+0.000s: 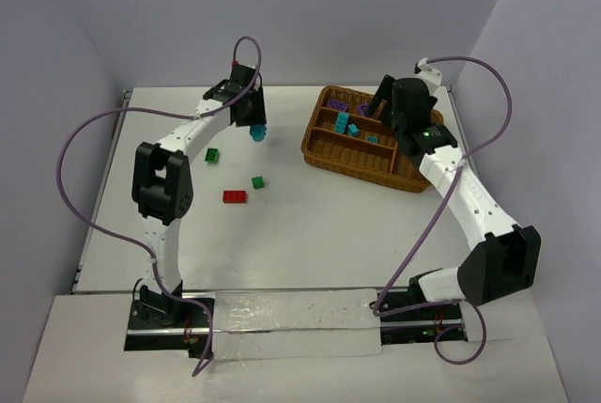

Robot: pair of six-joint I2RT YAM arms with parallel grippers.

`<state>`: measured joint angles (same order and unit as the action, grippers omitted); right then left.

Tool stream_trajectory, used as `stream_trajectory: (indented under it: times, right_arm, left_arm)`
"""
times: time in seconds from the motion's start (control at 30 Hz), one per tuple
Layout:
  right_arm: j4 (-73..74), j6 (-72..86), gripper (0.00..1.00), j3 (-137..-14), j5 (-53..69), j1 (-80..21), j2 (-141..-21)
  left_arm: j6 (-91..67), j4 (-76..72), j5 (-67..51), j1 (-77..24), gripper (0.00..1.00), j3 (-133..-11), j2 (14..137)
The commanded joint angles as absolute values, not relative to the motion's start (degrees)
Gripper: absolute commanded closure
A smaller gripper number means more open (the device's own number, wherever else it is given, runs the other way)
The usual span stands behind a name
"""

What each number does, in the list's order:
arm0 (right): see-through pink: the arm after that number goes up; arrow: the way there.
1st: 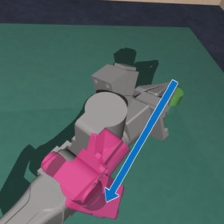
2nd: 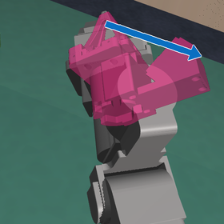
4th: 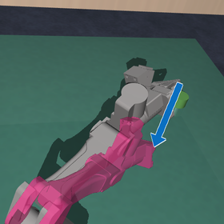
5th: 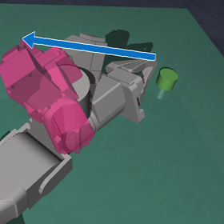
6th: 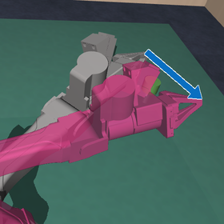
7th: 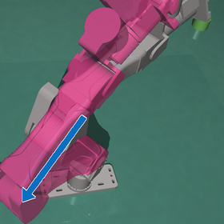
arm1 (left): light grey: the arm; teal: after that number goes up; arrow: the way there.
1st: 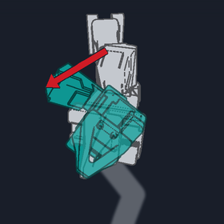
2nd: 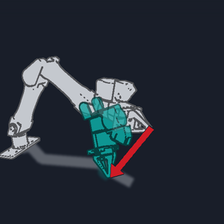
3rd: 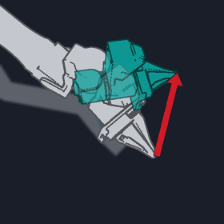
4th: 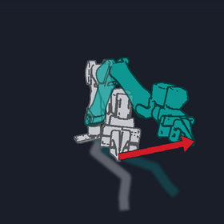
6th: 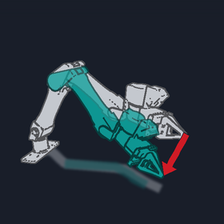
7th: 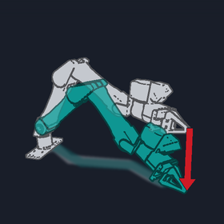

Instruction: Sort the legos into containers by color

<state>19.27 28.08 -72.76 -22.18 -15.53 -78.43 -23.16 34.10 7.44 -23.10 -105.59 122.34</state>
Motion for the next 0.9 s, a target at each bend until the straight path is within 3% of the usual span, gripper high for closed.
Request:
stream_trajectory:
  times: [0.0,0.33,0.67,0.87]
  right_arm:
    - [18.73,27.06,0.11,-71.48,-24.12,-16.07,-74.64]
    - [18.86,26.64,0.11,-66.60,-24.96,-16.17,-66.00]
    - [18.98,26.98,0.11,-61.39,-24.43,-16.34,-59.63]
    - [18.86,26.68,0.11,-59.47,-24.01,-16.30,-58.80]
  left_arm:
    - [-25.84,29.69,4.43,-25.14,1.00,-111.81,117.91]
    - [-31.63,22.34,-2.76,-29.10,1.00,-129.15,128.63]
    - [-41.42,5.47,-11.42,-30.90,1.00,-132.51,138.85]
    - [-43.44,2.55,-11.77,-32.12,1.00,-134.12,144.05]
